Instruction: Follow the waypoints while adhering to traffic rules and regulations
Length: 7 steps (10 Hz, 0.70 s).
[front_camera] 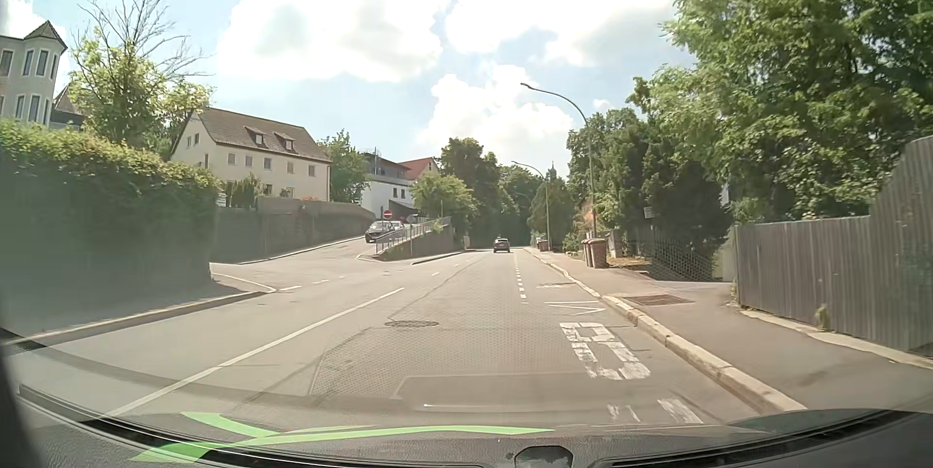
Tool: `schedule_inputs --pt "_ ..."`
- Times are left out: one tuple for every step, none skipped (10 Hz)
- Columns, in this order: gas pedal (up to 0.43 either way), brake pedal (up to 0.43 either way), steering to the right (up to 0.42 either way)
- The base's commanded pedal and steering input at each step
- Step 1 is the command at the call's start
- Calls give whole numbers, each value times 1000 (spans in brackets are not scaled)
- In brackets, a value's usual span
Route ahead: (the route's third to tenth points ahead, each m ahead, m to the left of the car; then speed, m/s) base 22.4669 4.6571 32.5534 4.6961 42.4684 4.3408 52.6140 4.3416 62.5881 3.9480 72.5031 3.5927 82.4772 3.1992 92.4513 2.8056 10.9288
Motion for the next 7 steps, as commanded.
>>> schedule_inputs --pt "197 0 -15" --pt "197 0 -15" --pt "197 0 -14" --pt "197 0 -13" --pt "197 0 -12" --pt "197 0 -11" --pt "209 0 -11"
